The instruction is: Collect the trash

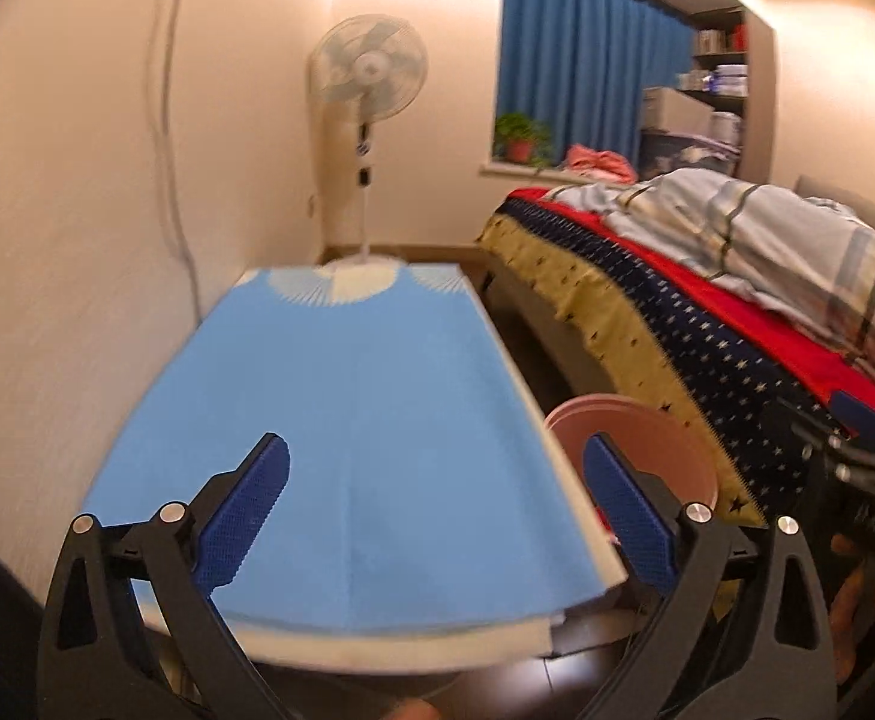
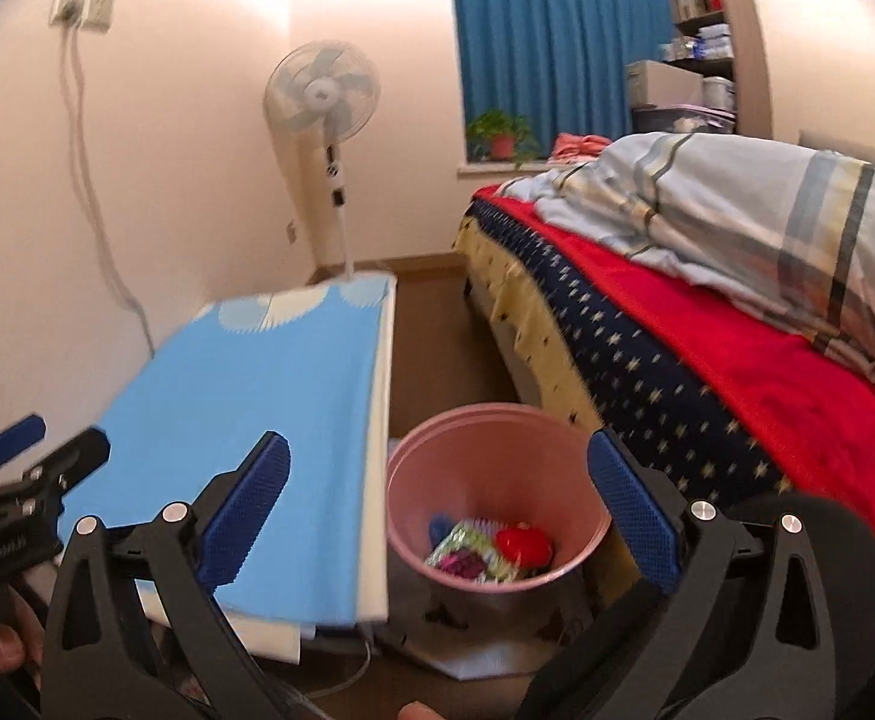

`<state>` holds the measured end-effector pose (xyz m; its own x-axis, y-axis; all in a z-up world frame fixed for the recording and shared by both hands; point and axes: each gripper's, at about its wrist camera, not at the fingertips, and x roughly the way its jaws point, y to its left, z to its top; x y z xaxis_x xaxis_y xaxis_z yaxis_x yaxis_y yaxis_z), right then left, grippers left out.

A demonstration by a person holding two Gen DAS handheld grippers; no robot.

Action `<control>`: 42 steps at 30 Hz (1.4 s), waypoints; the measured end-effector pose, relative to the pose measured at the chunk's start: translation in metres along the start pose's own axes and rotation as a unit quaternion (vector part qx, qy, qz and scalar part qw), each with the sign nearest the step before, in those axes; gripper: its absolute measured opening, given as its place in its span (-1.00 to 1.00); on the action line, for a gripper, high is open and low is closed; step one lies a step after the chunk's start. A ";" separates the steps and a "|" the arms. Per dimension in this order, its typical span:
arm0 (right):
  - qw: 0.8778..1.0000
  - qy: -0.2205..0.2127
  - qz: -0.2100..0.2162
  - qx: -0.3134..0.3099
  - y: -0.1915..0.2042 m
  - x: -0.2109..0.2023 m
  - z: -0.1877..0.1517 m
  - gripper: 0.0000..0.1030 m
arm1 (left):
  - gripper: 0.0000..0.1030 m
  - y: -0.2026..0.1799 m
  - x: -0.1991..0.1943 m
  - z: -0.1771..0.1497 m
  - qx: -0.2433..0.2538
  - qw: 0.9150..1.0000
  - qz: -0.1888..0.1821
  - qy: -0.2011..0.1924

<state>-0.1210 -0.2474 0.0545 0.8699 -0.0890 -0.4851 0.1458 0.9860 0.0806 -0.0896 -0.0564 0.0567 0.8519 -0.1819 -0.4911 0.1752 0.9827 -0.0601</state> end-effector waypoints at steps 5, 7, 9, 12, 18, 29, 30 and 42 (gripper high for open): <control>1.000 0.008 0.004 -0.022 0.019 0.001 -0.012 0.90 | 0.85 0.008 -0.008 -0.014 -0.003 1.000 0.023 0.004; 1.000 0.009 0.001 -0.024 0.022 0.001 -0.014 0.90 | 0.85 0.011 -0.011 -0.019 -0.005 1.000 0.029 0.005; 1.000 0.010 -0.002 -0.024 0.024 0.002 -0.016 0.90 | 0.85 0.014 -0.010 -0.025 -0.006 0.999 0.034 0.011; 1.000 0.010 -0.007 -0.025 0.026 0.003 -0.017 0.90 | 0.85 0.018 -0.008 -0.031 -0.010 0.999 0.039 0.014; 0.999 0.015 -0.016 -0.037 0.031 0.006 -0.021 0.90 | 0.85 0.023 -0.003 -0.038 -0.031 0.999 0.034 0.024; 0.999 0.022 -0.028 -0.035 0.031 0.008 -0.024 0.90 | 0.85 0.018 0.002 -0.041 -0.028 0.999 0.034 0.026; 0.999 0.022 -0.029 -0.035 0.031 0.008 -0.024 0.90 | 0.85 0.018 0.002 -0.041 -0.028 0.999 0.033 0.026; 0.999 0.022 -0.031 -0.036 0.030 0.008 -0.024 0.90 | 0.85 0.018 0.003 -0.042 -0.029 0.999 0.034 0.025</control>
<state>-0.1212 -0.2147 0.0320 0.8389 -0.1448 -0.5247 0.1621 0.9867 -0.0132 -0.1046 -0.0380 0.0179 0.8351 -0.1140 -0.5381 0.0880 0.9934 -0.0739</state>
